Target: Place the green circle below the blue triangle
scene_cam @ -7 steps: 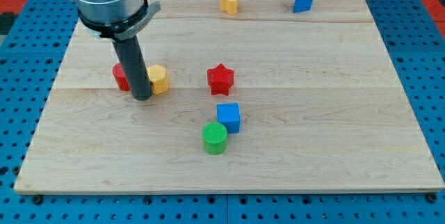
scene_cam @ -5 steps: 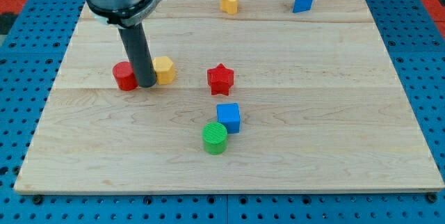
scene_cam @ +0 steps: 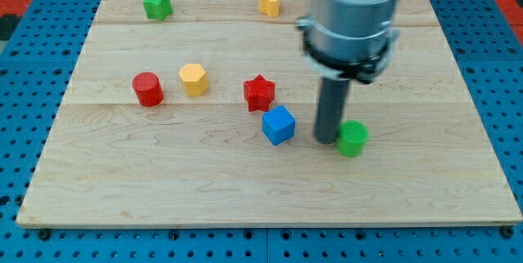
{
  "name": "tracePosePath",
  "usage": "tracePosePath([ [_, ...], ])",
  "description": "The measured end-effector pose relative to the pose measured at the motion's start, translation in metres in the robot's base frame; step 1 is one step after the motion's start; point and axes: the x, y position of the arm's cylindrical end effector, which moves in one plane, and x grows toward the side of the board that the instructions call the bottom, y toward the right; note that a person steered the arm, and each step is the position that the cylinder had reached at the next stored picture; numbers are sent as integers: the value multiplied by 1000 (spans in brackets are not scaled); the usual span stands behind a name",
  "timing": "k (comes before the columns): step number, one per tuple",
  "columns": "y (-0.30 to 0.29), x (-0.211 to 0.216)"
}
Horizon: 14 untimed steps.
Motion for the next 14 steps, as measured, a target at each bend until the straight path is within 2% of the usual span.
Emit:
tracePosePath([
  [1,14,11],
  [2,2,45],
  [3,60,53],
  [4,78,26],
  [5,56,-2],
  [6,58,64],
  [7,2,39],
  [8,-3,-6],
  [10,13,-63],
  [11,4,-16],
  [12,58,-9],
  [13,71,-50],
  [14,72,-50],
])
